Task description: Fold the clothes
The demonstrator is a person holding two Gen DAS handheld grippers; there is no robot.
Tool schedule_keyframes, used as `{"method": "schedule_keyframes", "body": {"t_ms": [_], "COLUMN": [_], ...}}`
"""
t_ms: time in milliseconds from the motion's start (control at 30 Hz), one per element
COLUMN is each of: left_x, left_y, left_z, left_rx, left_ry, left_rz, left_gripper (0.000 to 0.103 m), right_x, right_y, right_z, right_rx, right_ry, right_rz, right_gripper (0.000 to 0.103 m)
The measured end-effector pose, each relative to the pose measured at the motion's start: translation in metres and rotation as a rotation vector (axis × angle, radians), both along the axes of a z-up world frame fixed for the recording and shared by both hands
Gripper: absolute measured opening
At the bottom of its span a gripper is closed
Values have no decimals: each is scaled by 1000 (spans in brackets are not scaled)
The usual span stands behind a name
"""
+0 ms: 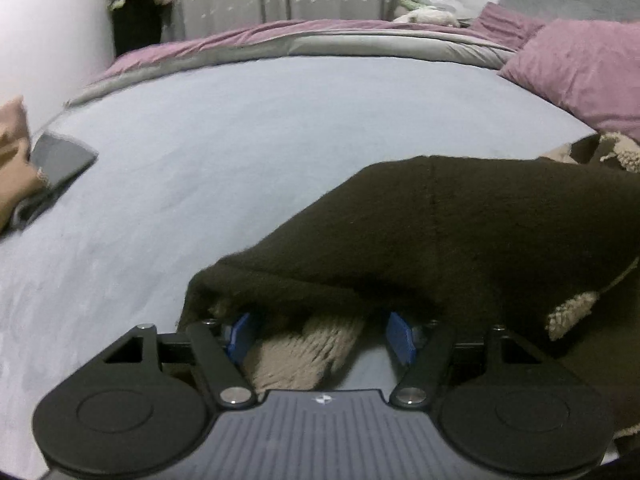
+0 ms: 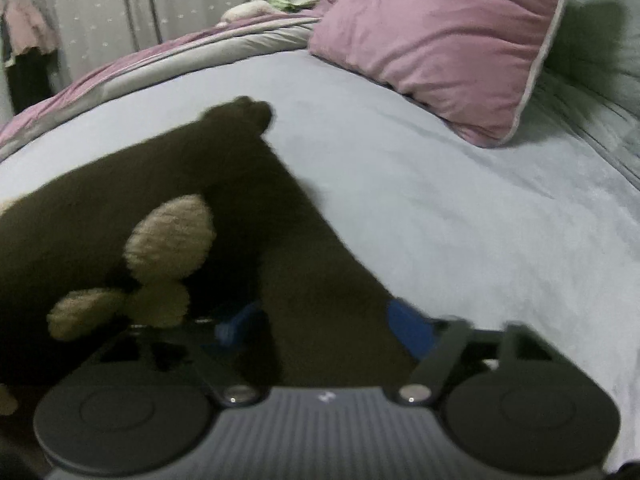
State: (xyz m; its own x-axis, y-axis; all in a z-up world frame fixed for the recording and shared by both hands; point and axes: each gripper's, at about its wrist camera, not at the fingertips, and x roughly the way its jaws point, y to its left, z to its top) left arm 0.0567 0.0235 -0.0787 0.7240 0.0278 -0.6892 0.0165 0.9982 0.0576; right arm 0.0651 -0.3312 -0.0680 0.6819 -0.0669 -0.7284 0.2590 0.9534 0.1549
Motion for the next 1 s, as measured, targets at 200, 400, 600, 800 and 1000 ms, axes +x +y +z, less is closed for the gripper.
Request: {"method": "schedule_keyframes", "body": {"t_ms": [200,400,600,800,1000], "left_x": [20,45,68,87,110], "left_y": [-16,-30,-67,-109,-139], "left_z": [6,12,20,33,32], "left_rx": [-41,-125,-154,-171,-145], "left_ry": [-5,-13,-27,-43,-46], "left_rz": [-52,-83,-147,-233,-278], "left_gripper": [48,35,20,11,10], "right_x": [1,-3,-3,-8,-8], "right_y": [-4,-24,-45,-60,-63], "right_z": [0,-3,-4,4,12], "right_rx": [131,304,439,564,673], "right_ry": [-1,-8,-30,-94,-154], "right_rz": [16,10,10,36,78], "right_gripper": [15,10,9,8,8]}}
